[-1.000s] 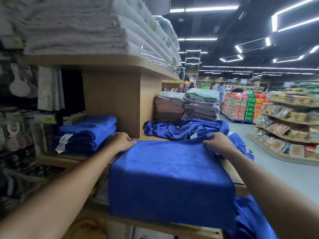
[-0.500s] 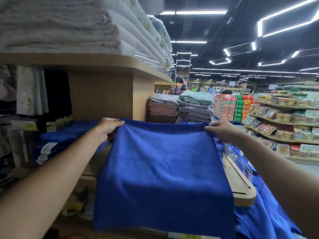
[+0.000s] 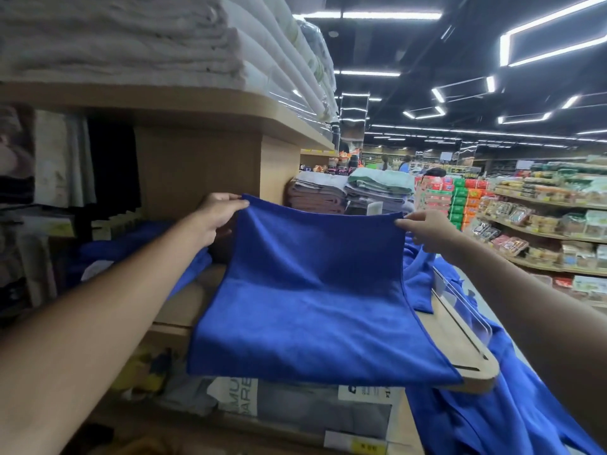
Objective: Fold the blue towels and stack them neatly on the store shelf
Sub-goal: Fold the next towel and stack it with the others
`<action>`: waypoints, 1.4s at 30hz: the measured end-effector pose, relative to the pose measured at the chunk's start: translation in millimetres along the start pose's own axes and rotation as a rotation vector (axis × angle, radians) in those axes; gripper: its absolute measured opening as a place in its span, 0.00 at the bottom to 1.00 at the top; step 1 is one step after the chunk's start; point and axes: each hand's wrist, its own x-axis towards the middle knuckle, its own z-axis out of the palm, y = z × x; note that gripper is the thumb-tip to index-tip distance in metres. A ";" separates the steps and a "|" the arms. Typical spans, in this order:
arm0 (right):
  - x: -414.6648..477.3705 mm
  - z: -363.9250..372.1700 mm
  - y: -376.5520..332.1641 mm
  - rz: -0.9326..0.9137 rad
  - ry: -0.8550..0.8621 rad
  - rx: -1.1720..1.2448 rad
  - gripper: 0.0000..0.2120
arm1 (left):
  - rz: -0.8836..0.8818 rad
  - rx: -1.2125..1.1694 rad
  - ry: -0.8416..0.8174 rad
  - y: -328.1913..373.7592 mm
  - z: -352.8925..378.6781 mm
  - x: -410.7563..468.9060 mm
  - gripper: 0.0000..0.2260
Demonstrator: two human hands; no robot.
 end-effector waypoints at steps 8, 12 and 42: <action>-82.9 -46.9 -10.0 -0.192 -0.041 0.123 0.03 | 0.191 0.026 -0.174 10.8 -60.6 -66.1 0.08; -134.2 -66.5 -4.3 -0.290 -0.309 0.087 0.02 | 0.321 0.283 -0.450 -4.8 -97.4 -114.5 0.11; -129.9 71.7 11.2 -0.026 -0.459 -0.834 0.46 | 0.234 1.285 -0.592 -71.3 57.3 -113.5 0.31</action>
